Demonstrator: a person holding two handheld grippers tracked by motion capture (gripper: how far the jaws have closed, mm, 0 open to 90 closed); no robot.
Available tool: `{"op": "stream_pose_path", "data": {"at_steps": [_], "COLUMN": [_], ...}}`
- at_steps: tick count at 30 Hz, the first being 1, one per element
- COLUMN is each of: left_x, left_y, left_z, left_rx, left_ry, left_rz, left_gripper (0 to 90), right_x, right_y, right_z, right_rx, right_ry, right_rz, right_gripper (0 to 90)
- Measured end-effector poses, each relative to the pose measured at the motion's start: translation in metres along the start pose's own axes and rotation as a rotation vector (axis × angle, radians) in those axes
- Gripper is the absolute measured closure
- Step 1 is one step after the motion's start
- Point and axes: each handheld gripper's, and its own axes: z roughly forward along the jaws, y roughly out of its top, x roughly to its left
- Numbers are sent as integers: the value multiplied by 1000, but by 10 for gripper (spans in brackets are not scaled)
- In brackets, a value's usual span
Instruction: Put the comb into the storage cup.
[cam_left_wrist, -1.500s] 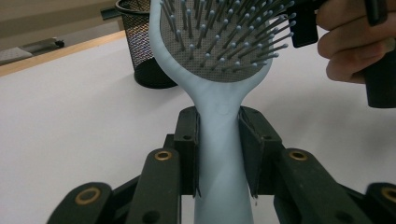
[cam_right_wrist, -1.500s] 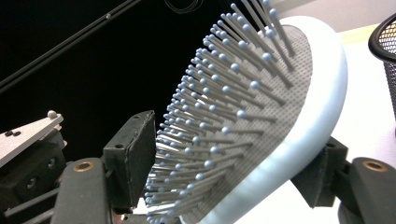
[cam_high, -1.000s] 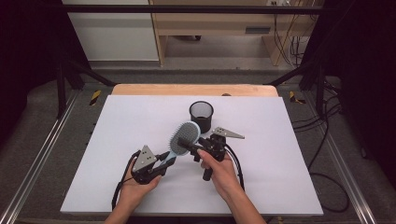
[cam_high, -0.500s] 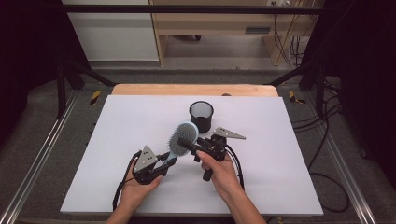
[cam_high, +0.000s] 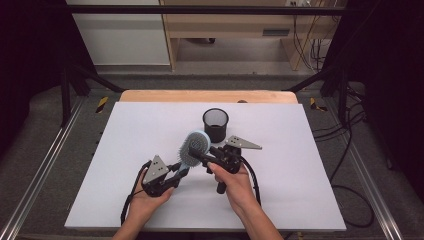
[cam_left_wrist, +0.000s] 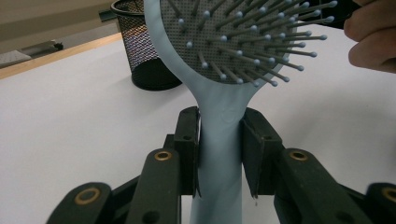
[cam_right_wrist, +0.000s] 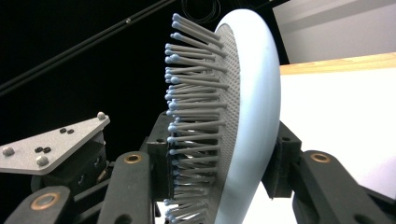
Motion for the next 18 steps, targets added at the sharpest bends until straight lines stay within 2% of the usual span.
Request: {"op": "stream_pose_path", "data": {"at_steps": [7,9,10,12,16,18], "left_x": [0,-2,-2,-4,-2,1], "left_y": [2,3,3,2,2,2], "left_z": [1,2,2,2,-1,-3], "left_rx": [-31,-36,-32,-42,-72,-78], "left_ry": [7,15,28,41,47,54], "left_rz": [-13,-13,-9,-2,-25,-31], "left_gripper": [672,610,522,414,280,250], "right_x": [3,2,1,-2,-11,-15], "right_y": [2,3,4,6,10,12], "right_z": [-1,-2,-3,-6,-13,-17], "right_rx": [-23,-31,-43,-58,-85,-99], "right_ry": [-18,-26,-33,-49,-90,-102], "right_rz": [4,11,10,22,29,38], "right_gripper": [552,552,551,549,546,545]}}
